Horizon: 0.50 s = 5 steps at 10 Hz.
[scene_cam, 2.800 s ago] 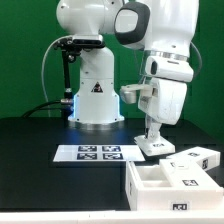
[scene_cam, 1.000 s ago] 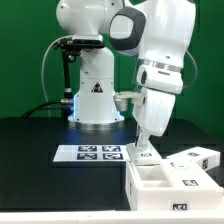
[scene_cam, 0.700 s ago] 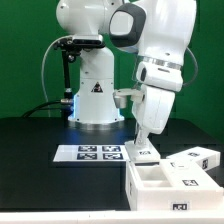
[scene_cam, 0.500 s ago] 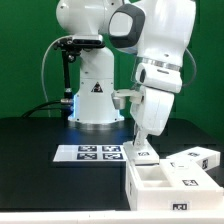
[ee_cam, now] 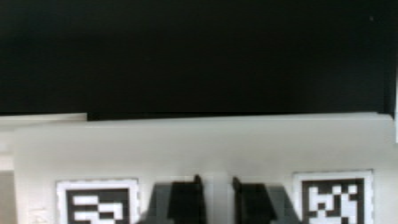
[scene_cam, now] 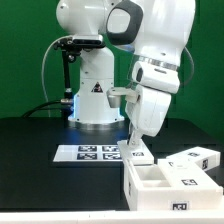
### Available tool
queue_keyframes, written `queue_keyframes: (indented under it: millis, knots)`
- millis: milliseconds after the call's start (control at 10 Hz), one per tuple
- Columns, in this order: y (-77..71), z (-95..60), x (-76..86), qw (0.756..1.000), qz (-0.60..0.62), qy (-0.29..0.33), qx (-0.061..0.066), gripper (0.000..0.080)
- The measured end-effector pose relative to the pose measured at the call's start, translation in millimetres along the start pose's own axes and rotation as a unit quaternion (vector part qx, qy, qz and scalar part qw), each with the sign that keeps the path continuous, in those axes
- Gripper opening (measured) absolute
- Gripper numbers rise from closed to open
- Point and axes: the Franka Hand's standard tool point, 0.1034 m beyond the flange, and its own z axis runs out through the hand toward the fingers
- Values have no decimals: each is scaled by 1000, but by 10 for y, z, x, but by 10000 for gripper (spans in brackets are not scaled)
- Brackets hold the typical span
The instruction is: Assemble cabinet
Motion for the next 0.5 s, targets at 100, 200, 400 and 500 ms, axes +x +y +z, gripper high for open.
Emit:
queue_keyframes:
  millis: [100,200,400,500]
  knots:
    - [-2,2,21,1000,0,-1,1,64]
    - [-15,-2,75,1000,1,0,1,64]
    - [2,-38,154,1000,-6,2,-2,64]
    - [8,-43,157,1000,-10,3,-3,64]
